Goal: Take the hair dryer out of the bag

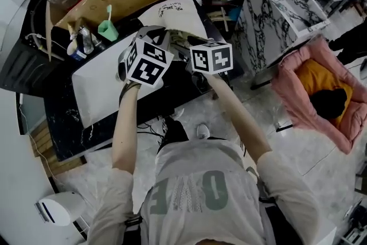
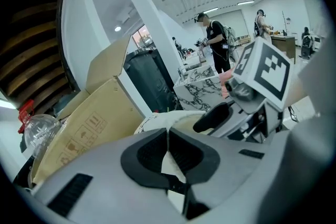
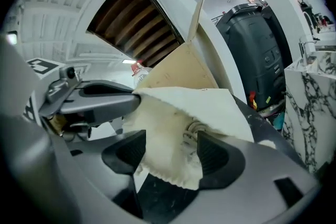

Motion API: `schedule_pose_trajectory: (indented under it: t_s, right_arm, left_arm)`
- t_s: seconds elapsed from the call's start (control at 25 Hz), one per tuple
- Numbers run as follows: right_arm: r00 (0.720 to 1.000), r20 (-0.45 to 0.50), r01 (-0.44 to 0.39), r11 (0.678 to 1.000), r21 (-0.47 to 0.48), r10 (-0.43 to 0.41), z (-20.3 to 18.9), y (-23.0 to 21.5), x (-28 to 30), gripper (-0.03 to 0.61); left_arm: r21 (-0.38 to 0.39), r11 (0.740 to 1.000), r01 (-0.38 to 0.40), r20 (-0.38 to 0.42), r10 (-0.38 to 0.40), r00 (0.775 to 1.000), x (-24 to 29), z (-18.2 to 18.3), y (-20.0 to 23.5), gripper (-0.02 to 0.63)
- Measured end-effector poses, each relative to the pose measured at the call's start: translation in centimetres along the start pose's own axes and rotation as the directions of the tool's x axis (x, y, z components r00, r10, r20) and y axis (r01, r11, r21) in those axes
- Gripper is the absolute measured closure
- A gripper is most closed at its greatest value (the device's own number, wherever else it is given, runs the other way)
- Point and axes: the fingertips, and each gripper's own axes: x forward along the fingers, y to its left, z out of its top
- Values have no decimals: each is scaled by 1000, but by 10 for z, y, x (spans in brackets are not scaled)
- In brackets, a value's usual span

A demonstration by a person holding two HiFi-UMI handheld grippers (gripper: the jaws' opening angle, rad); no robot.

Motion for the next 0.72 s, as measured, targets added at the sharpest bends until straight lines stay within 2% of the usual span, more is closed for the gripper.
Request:
schedule_pose_trajectory:
  t_s: [0.24, 0.52, 0.72]
  right_arm:
    - [992, -99, 75, 996, -55, -80, 16, -21, 32, 273]
    - [975, -201, 103, 995, 8, -99, 13, -38, 64, 273]
    - [955, -258, 146, 989, -23, -147, 13, -49, 84, 273]
  left_arm:
    - [-17, 1000, 14, 19, -14, 1000, 3, 4, 7, 577]
    - [-37, 999, 35, 38, -33, 999, 9, 4, 17, 577]
    - [-51, 998, 47, 44, -45, 998, 16, -1, 28, 577]
